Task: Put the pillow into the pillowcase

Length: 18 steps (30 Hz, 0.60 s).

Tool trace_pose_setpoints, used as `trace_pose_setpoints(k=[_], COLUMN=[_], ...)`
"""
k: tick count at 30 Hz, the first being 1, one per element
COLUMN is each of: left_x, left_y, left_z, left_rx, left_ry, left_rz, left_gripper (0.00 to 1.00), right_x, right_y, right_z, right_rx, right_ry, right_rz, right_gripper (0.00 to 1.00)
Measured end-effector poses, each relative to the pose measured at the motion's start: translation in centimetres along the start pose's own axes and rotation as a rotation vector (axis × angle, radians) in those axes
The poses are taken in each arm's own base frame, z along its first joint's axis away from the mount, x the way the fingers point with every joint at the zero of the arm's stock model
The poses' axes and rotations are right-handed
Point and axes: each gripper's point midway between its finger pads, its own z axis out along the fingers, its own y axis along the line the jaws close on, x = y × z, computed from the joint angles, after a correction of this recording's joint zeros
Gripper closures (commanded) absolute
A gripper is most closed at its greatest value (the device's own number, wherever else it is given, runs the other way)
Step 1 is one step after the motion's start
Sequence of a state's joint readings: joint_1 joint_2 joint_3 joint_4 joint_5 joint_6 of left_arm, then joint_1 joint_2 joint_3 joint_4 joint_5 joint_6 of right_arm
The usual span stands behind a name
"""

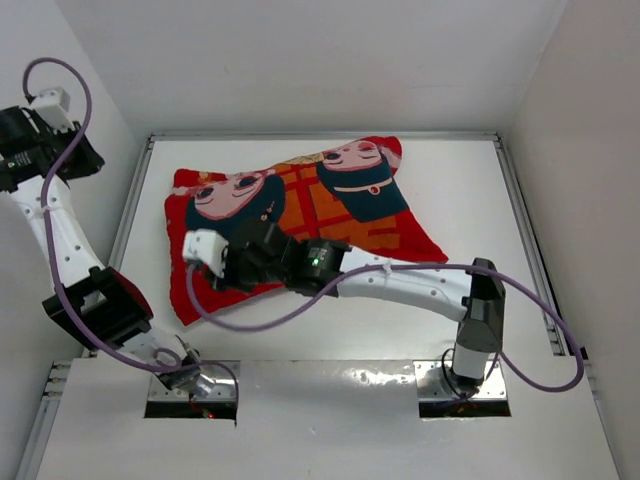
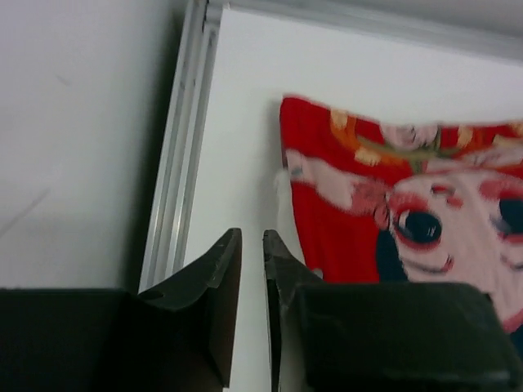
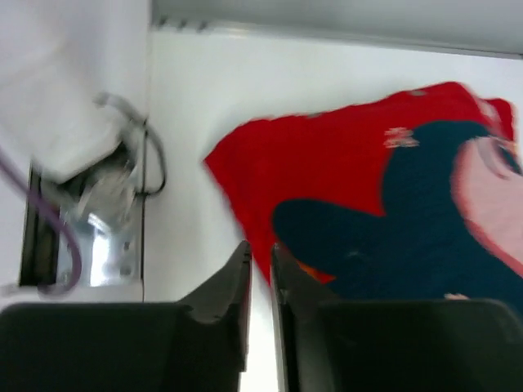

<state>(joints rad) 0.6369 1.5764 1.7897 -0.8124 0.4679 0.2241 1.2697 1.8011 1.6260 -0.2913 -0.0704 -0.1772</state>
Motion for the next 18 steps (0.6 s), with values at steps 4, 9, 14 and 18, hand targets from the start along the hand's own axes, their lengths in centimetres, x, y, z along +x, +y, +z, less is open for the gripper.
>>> trace_pose_setpoints(k=[4, 9, 14, 18], left_x=[5.1, 13.8, 20.2, 21.5], left_y=[0.0, 0.3, -2.5, -7.5], left_z=[-0.5, 2.4, 5.5, 7.0], left_rx=[-0.007, 0.051, 0.218, 0.336], left_ry=[0.128, 0.353, 0.55, 0.604], left_rz=[0.019, -0.083, -0.18, -0.112], left_gripper=[0.69, 0.42, 0.27, 0.22], right_x=[-0.8, 7.5, 17.9, 23.0], right_y=[-8.0, -23.3, -30.7, -31.9], right_z=[-2.0, -7.2, -13.8, -16.7], right_rx=[0.176, 0.557, 0.845, 0.939], right_ry=[-0.04, 0.03, 0.144, 0.203], right_rz=[0.177, 0.489, 0.728, 0.827], right_gripper=[0.16, 0.03, 0.01, 0.01])
